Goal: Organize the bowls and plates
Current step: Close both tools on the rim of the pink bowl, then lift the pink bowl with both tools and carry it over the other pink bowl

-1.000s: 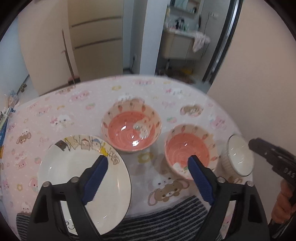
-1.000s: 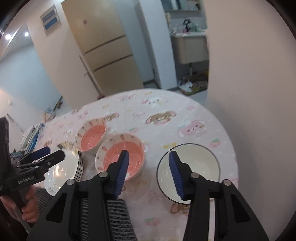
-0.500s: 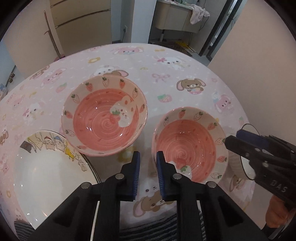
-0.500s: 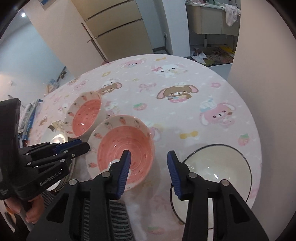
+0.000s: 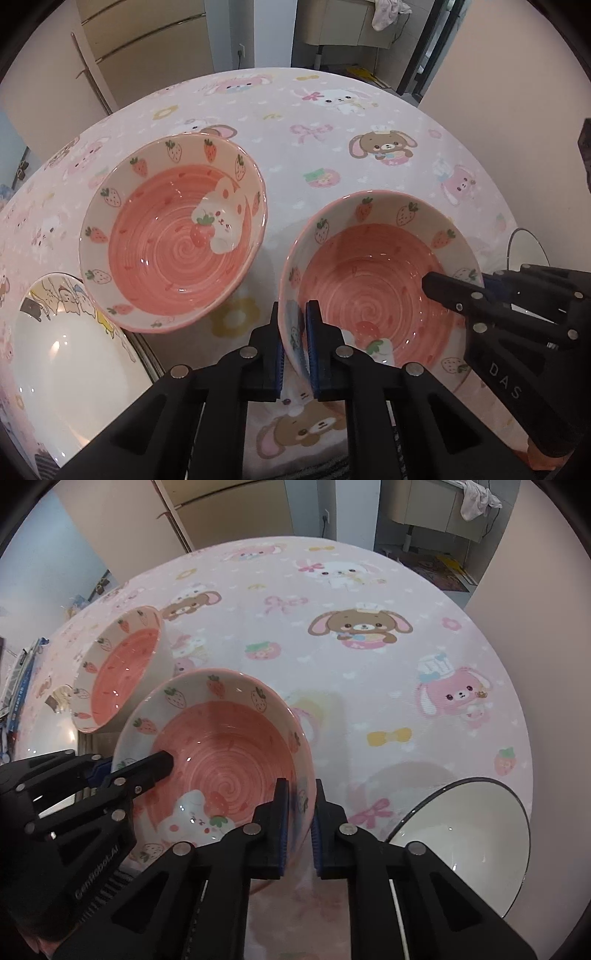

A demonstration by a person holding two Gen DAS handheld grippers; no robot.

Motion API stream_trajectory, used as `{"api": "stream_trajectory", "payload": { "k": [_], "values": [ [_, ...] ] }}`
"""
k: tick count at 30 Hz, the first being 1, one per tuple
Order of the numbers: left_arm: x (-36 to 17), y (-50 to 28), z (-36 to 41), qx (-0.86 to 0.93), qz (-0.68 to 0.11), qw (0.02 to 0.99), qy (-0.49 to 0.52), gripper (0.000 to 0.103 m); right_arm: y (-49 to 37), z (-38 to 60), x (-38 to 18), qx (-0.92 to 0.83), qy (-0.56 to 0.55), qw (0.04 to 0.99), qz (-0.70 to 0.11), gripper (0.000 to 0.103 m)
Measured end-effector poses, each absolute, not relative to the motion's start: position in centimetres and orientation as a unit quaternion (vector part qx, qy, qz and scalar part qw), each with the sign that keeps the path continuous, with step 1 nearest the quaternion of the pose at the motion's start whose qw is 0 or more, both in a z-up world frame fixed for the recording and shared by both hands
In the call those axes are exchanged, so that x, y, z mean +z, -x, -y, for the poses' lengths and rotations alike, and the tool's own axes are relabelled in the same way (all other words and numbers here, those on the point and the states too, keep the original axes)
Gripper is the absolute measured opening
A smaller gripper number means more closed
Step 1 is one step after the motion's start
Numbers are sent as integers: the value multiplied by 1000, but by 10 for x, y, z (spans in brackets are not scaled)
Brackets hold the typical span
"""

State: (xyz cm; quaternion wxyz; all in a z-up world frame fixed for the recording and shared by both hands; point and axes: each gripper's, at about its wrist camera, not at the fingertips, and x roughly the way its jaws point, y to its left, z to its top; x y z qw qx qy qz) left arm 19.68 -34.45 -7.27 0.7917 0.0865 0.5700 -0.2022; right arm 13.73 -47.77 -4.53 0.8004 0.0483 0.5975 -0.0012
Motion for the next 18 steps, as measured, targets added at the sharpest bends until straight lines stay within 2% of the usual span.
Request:
{"api": "stream_trajectory", "payload": {
  "k": [5,18],
  "values": [
    [-86,-206,344,-214,-598,770,-54,12,-141,479,-47,0,-55,793,-606,10],
    [-89,-206,340,-220,-599,769,-35,12,-159,474,-53,-6,-41,764,-644,14]
  ]
}}
